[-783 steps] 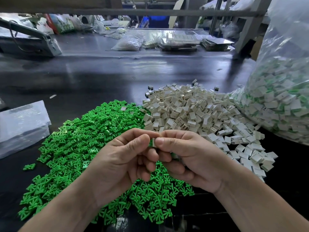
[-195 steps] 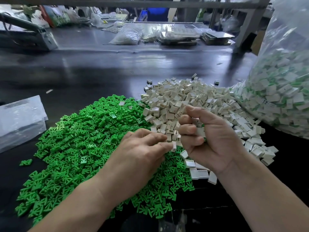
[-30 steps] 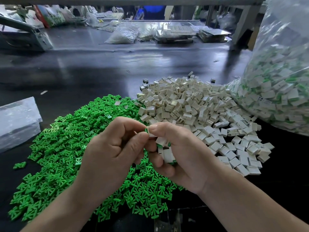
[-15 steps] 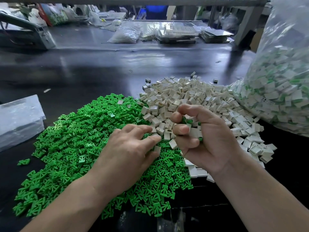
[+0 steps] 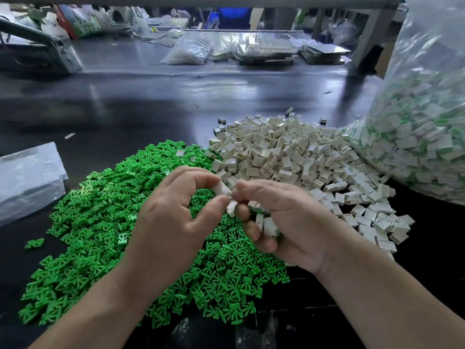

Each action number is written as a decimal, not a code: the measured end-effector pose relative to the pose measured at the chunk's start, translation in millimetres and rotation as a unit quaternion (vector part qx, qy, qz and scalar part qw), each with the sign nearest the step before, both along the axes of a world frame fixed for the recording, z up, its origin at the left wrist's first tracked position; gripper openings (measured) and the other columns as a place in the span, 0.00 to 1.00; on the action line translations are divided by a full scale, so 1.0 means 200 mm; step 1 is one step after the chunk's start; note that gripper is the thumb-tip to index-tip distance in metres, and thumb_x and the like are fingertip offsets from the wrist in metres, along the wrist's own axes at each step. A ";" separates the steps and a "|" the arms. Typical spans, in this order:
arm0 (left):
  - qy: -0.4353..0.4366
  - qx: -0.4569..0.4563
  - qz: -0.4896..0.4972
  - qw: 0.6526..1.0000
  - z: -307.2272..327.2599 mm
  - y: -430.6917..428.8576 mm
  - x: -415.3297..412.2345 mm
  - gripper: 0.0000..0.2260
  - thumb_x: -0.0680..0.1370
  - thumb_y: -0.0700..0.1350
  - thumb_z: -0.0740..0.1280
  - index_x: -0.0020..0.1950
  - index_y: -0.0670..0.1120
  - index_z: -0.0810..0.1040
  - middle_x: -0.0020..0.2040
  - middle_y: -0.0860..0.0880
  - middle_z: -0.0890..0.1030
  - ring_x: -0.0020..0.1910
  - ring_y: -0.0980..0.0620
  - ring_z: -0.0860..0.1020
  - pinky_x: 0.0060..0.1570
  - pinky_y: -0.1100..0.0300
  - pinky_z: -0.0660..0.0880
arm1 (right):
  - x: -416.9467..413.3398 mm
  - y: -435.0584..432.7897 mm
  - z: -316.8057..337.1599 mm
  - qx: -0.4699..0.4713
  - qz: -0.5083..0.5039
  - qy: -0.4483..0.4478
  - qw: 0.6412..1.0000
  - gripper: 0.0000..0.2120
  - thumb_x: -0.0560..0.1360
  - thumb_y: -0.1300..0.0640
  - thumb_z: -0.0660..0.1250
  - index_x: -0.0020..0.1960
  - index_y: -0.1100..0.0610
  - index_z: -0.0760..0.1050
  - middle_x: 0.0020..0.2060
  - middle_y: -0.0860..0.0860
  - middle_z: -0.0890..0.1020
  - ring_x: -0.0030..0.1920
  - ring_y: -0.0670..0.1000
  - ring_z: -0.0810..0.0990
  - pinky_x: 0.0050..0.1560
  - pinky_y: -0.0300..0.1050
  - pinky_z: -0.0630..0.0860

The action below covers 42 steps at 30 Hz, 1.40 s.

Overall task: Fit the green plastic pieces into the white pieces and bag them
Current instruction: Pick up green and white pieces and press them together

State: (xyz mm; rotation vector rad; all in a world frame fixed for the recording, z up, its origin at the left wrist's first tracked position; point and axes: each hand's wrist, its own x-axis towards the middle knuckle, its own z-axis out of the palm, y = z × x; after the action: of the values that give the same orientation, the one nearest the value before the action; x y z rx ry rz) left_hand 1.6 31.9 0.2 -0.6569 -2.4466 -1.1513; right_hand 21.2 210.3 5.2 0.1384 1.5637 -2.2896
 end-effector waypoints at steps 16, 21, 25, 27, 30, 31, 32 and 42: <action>-0.034 -0.229 0.056 0.971 0.00 -0.16 -0.05 0.19 0.75 0.69 0.59 0.51 0.57 0.79 0.42 0.61 0.76 0.41 0.62 0.74 0.41 0.57 0.75 | -0.02 0.02 0.01 -0.083 -0.038 0.050 0.995 0.08 0.67 0.60 0.74 0.43 0.54 0.77 0.36 0.54 0.80 0.25 0.47 0.74 0.18 0.34 0.64; -0.089 -0.261 -0.005 0.961 0.00 -0.14 -0.05 0.13 0.71 0.66 0.65 0.47 0.60 0.80 0.41 0.64 0.75 0.39 0.64 0.74 0.39 0.64 0.71 | -0.02 0.02 0.00 -0.045 -0.056 0.039 0.997 0.07 0.71 0.61 0.72 0.48 0.56 0.76 0.36 0.54 0.78 0.26 0.48 0.73 0.19 0.34 0.63; -0.081 -0.301 -0.038 0.949 -0.01 -0.14 -0.05 0.12 0.73 0.64 0.67 0.54 0.65 0.78 0.45 0.65 0.74 0.41 0.67 0.71 0.38 0.71 0.63 | -0.03 0.02 -0.01 -0.056 -0.062 0.028 0.996 0.06 0.72 0.61 0.71 0.48 0.55 0.78 0.35 0.54 0.78 0.26 0.48 0.74 0.19 0.35 0.64; -0.073 -0.306 -0.057 0.948 -0.01 -0.14 -0.05 0.13 0.73 0.62 0.68 0.57 0.65 0.77 0.47 0.64 0.74 0.43 0.66 0.71 0.41 0.69 0.65 | -0.02 0.02 -0.01 -0.053 -0.062 0.028 0.996 0.06 0.70 0.60 0.71 0.47 0.55 0.78 0.35 0.53 0.78 0.26 0.48 0.74 0.19 0.35 0.64; -0.062 -0.319 -0.090 0.942 0.01 -0.12 -0.05 0.12 0.74 0.60 0.69 0.57 0.64 0.80 0.47 0.62 0.75 0.48 0.61 0.72 0.47 0.64 0.65 | -0.02 0.01 -0.01 -0.043 -0.057 0.027 0.997 0.04 0.70 0.59 0.71 0.44 0.54 0.79 0.34 0.53 0.78 0.26 0.48 0.73 0.20 0.35 0.64; -0.064 -0.322 -0.095 0.940 0.01 -0.12 -0.05 0.13 0.74 0.60 0.69 0.57 0.64 0.80 0.47 0.61 0.75 0.48 0.60 0.72 0.47 0.64 0.64 | -0.02 0.01 -0.01 -0.042 -0.056 0.026 0.997 0.03 0.71 0.60 0.71 0.44 0.54 0.79 0.34 0.53 0.78 0.26 0.48 0.73 0.20 0.35 0.64; -0.066 -0.325 -0.097 0.938 0.01 -0.12 -0.05 0.13 0.74 0.61 0.69 0.58 0.64 0.80 0.47 0.62 0.75 0.49 0.59 0.71 0.47 0.64 0.63 | -0.02 0.01 -0.02 -0.040 -0.056 0.025 0.997 0.03 0.73 0.61 0.71 0.45 0.54 0.79 0.34 0.53 0.78 0.26 0.48 0.73 0.20 0.35 0.64; 0.000 -0.323 -0.070 0.944 -0.03 -0.11 -0.06 0.08 0.74 0.54 0.72 0.53 0.58 0.82 0.45 0.58 0.77 0.48 0.53 0.75 0.47 0.58 0.69 | -0.02 0.00 -0.02 -0.015 -0.060 0.019 0.998 0.03 0.76 0.62 0.69 0.45 0.55 0.78 0.34 0.53 0.77 0.26 0.48 0.73 0.20 0.36 0.63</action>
State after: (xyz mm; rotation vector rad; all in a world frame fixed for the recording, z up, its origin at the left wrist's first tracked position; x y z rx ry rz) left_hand -10.8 9.4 -6.1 -1.0190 -2.8124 -0.3551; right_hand 17.5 211.0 1.0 0.1870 1.5789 -2.4194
